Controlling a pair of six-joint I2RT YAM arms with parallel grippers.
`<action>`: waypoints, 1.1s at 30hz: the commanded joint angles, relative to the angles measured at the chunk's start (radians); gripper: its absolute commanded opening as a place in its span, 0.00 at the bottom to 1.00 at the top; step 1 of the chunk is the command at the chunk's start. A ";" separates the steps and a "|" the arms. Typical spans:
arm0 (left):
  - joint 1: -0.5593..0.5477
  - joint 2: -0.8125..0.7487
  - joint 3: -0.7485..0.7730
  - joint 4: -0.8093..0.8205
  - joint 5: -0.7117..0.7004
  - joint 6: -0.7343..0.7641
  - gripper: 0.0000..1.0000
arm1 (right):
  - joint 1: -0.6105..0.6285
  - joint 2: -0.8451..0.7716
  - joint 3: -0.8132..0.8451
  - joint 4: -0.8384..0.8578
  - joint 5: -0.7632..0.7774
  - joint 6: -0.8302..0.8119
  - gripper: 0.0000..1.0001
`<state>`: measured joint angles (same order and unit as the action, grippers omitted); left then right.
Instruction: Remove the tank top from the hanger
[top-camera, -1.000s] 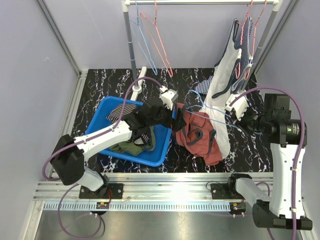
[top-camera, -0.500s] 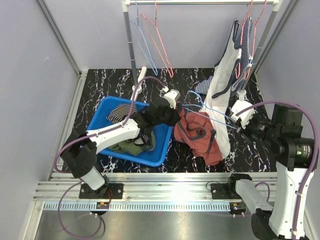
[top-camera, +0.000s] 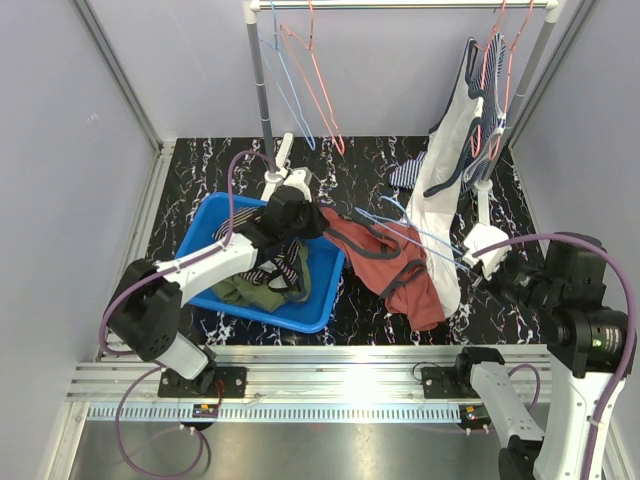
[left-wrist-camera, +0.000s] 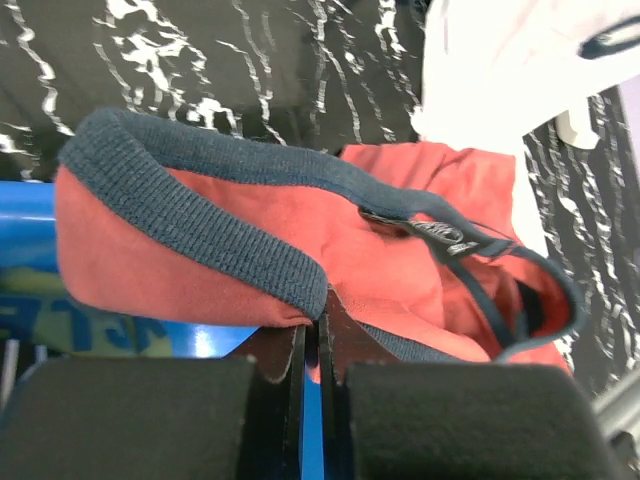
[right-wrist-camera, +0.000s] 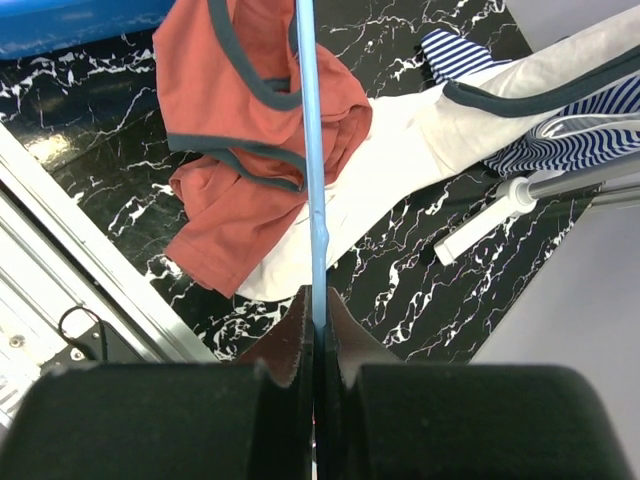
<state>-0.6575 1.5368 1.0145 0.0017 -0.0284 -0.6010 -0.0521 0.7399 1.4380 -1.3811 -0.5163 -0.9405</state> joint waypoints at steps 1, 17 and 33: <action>-0.005 -0.027 -0.007 0.104 0.080 -0.020 0.00 | 0.003 -0.025 0.025 -0.133 -0.015 0.080 0.00; -0.114 -0.226 -0.073 0.279 0.547 0.300 0.74 | 0.005 0.226 0.084 0.370 0.068 0.493 0.00; -0.226 -0.622 -0.224 0.031 0.128 0.672 0.99 | 0.156 0.844 0.724 0.528 0.076 0.620 0.00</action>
<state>-0.8768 0.9756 0.8005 0.0879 0.2256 -0.0357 0.0658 1.4933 1.9972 -0.9234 -0.4610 -0.3740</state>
